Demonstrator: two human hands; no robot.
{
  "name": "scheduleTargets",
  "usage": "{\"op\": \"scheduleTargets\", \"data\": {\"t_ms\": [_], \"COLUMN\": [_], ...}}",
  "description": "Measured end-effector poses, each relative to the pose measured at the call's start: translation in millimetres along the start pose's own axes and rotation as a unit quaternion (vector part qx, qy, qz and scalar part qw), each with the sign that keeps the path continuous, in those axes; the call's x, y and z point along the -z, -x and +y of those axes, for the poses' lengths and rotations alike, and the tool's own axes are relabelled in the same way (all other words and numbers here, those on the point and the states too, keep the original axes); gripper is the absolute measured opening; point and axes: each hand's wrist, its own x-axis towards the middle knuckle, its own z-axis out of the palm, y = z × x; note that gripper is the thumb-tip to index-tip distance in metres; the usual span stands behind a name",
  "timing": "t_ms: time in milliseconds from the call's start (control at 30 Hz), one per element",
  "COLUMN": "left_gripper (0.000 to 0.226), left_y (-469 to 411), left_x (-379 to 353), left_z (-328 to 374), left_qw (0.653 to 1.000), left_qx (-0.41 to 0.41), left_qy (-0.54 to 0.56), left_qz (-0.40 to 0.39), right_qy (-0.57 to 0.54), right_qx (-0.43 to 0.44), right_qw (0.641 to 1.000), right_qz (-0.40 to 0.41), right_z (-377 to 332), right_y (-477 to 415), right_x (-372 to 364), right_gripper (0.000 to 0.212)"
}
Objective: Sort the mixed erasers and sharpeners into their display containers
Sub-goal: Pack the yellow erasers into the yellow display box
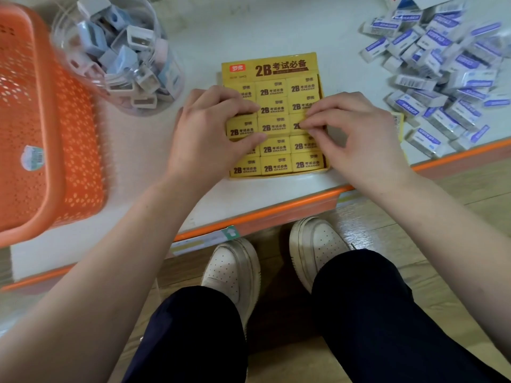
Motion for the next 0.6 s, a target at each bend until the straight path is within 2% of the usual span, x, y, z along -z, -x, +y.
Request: {"op": "scheduleTargets", "data": {"t_ms": [133,267,333,433,467,600], "left_gripper": [0.042,0.044,0.045,0.044,0.044,0.036], "left_y": [0.8,1.6,2.5,6.6,8.0,11.3], "left_x": [-0.1,0.0,-2.7,-9.0,-11.9,-23.2], "left_z": [2.1,6.0,8.7,15.6,18.3,31.0], "left_qw": [1.000,0.999,0.999,0.999,0.999,0.997], "left_qx": [0.005,0.001,-0.005,-0.023,-0.034,-0.073], "left_qy": [-0.012,-0.036,-0.046,-0.035,-0.033,-0.028], "left_qz": [0.005,-0.008,-0.004,-0.001,0.000,0.007], "right_qy": [0.021,0.042,0.104,0.212,0.221,0.235], "right_qx": [0.012,-0.055,-0.104,-0.180,-0.192,-0.177], "right_qw": [1.000,0.997,0.984,0.928,0.917,0.925], "right_qz": [-0.013,-0.032,-0.103,-0.247,-0.270,-0.240], "right_z": [-1.7,5.1,16.6,28.1,29.0,29.4], "right_y": [2.5,-4.8,-10.6,-10.2,-8.9,-7.0], "right_x": [3.2,32.8,54.4,76.0,77.6,71.8], "right_gripper": [0.020,0.032,0.039,0.047,0.051,0.048]}}
